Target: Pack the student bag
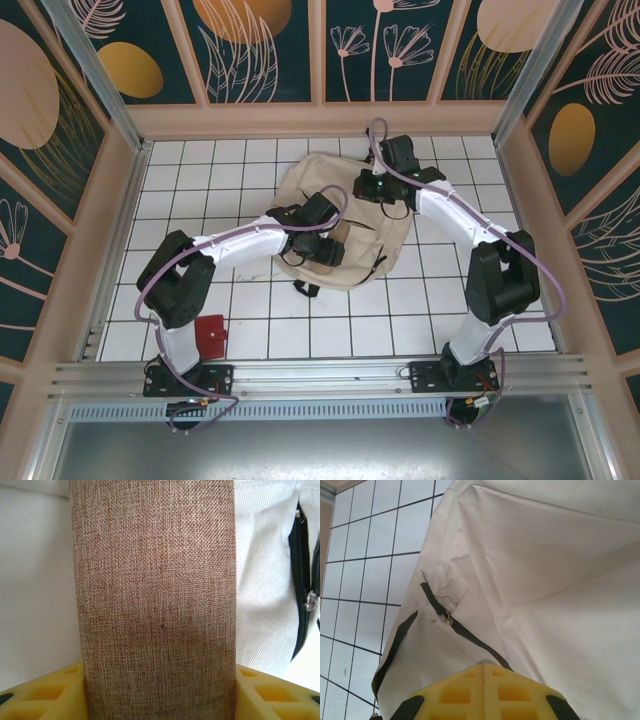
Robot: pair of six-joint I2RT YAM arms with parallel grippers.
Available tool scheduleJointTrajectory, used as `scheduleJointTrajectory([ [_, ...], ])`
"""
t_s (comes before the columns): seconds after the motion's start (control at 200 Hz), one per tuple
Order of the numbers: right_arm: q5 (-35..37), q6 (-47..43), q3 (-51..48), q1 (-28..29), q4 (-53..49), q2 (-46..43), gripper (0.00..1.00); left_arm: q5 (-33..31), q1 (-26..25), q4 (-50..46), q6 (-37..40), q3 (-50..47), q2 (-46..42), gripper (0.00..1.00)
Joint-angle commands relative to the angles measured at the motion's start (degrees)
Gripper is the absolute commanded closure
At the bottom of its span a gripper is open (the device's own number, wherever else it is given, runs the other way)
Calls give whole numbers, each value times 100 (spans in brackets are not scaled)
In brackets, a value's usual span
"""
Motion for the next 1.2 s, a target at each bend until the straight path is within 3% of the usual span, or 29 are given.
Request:
scheduleJointTrajectory([
  [0.0,157,100,-288,-43,47,-184,77,-55,-5,-330,238,286,143,70],
  [0.07,209,10,-427,-46,-28,-150,58,-148,-7,-282,140,315,128,70],
  [0.17,128,-281,-610,-34,-107,-134,45,-235,-9,-315,62,352,160,70],
  [0.245,44,-560,-673,-26,-195,-73,38,-230,-4,-321,37,329,177,70],
  [0.4,130,-856,-551,-10,-264,277,38,-245,-9,-359,43,311,196,70],
  [0.681,23,-991,-65,-12,-174,989,51,-263,-9,-370,32,220,109,71],
  [0.766,99,-973,48,-20,-166,1105,64,-256,-4,-369,36,193,90,71],
  [0.906,342,-905,132,-20,-36,1057,100,-262,-10,-339,61,188,72,72],
  [1.196,24,-649,44,-24,235,425,100,-130,-6,-231,234,121,-45,73],
])
